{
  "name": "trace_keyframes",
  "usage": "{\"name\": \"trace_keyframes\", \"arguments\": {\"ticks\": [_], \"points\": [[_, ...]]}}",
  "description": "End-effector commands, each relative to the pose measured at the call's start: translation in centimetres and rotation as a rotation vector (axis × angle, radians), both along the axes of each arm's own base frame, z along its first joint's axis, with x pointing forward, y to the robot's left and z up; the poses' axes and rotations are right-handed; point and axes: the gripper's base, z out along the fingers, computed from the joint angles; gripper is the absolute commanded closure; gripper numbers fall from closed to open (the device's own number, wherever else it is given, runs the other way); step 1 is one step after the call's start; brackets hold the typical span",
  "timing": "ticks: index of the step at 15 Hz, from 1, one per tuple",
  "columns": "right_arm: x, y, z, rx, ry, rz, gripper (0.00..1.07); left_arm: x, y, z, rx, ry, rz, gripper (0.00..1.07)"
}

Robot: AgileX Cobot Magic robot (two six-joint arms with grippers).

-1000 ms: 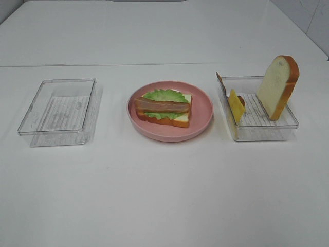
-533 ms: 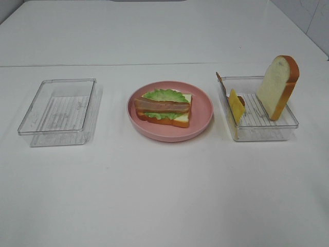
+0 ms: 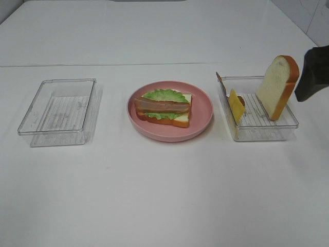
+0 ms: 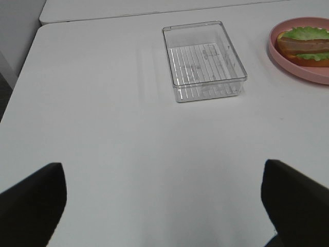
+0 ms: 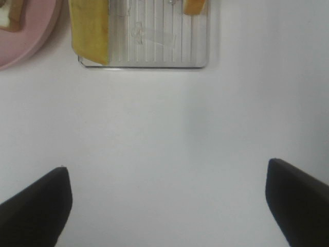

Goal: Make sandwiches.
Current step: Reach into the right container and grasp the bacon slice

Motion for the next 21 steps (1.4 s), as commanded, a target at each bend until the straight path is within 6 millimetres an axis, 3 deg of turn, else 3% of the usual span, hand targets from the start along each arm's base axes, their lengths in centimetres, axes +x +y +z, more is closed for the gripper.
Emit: {"name": "trace_keyframes", "arguments": {"ticks": [1,3,4,5,7,8,9,12,21], "points": [[1.9,1.6,0.2,0.004,0.025,0.044,0.09,-0.2,0.0,0.0,-0.009,-0.016,0.001,0.12],[4.9,5.2,0.5,-0.025,0.008,0.106,0.09,-0.2,0.0,0.0,-0.009,-0.016,0.001,0.12],[5.6,5.9,0.4,-0.029,0.008,0.116,0.1,-0.2,0.0,0.0,-0.009,-0.016,0.001,0.12],[7.9,8.5,0.2,-0.028,0.001,0.159,0.1,-0.2,0.0,0.0,-0.009,-0.016,0.001,0.12],[9.6,9.7,-0.2,-0.023,-0.01,0.174,0.1,-0.2,0.0,0.0,-0.009,-0.016,0.001,0.12],[10.3,9.9,-0.3,-0.018,-0.011,0.173,0.1,-0.2,0.0,0.0,-0.009,-0.016,0.001,0.12],[12.5,10.4,-0.9,-0.034,-0.019,0.173,0.1,-0.2,0.0,0.0,-0.009,-0.016,0.001,0.12],[15.4,11.2,-2.3,-0.056,-0.028,0.19,0.11,-0.2,0.0,0.0,-0.009,-0.016,0.001,0.12],[19.8,11.9,-8.6,-0.06,0.012,0.177,0.12,-0.2,0.0,0.0,-0.009,-0.016,0.001,0.12]]}}
